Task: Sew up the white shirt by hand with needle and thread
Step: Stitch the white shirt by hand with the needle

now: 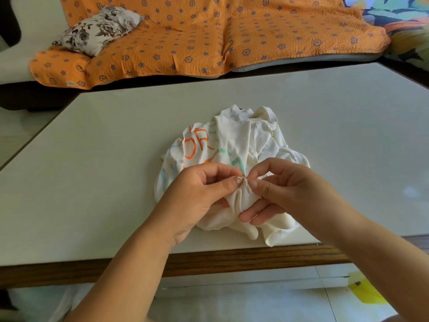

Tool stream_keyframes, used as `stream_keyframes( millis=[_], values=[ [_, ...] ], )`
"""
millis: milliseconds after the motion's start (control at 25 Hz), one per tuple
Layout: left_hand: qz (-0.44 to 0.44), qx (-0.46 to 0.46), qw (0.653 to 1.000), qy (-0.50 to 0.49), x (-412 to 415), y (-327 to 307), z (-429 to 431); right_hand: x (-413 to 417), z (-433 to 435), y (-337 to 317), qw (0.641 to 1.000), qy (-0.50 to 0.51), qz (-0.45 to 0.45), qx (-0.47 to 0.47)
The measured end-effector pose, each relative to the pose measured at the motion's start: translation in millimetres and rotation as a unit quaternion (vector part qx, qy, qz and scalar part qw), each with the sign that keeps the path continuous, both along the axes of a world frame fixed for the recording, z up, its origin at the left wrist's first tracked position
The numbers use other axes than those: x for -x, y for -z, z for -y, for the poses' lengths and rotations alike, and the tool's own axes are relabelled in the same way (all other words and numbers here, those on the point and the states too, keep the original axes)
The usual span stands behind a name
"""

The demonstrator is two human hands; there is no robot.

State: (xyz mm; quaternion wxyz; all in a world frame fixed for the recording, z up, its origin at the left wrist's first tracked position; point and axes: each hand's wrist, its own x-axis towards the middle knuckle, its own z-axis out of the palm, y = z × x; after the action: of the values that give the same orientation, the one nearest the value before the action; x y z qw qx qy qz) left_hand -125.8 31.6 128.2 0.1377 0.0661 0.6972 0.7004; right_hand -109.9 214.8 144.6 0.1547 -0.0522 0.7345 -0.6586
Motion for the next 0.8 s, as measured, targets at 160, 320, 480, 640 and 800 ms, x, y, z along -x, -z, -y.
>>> stream_keyframes(
  millis=[160,320,480,640,800],
  values=[
    [0.008,0.032,0.999,-0.007,-0.1,4.9,-4.8,-1.7,1.3,3.8,1.0,-0.005,-0.012,-0.021],
    [0.026,0.027,0.999,-0.007,1.7,6.2,-4.5,0.6,2.6,5.6,0.999,-0.017,-0.04,-0.03],
    [0.06,-0.023,0.998,-0.005,3.4,3.4,-3.9,4.6,-0.3,1.3,0.997,-0.007,-0.049,-0.064],
    [0.071,-0.052,0.996,-0.02,5.2,1.6,-1.5,8.2,-4.1,4.3,0.997,-0.004,-0.027,-0.075],
    [0.061,-0.028,0.998,-0.018,4.8,3.6,-2.9,4.4,0.7,9.6,0.996,-0.013,-0.053,-0.07]
  ],
)
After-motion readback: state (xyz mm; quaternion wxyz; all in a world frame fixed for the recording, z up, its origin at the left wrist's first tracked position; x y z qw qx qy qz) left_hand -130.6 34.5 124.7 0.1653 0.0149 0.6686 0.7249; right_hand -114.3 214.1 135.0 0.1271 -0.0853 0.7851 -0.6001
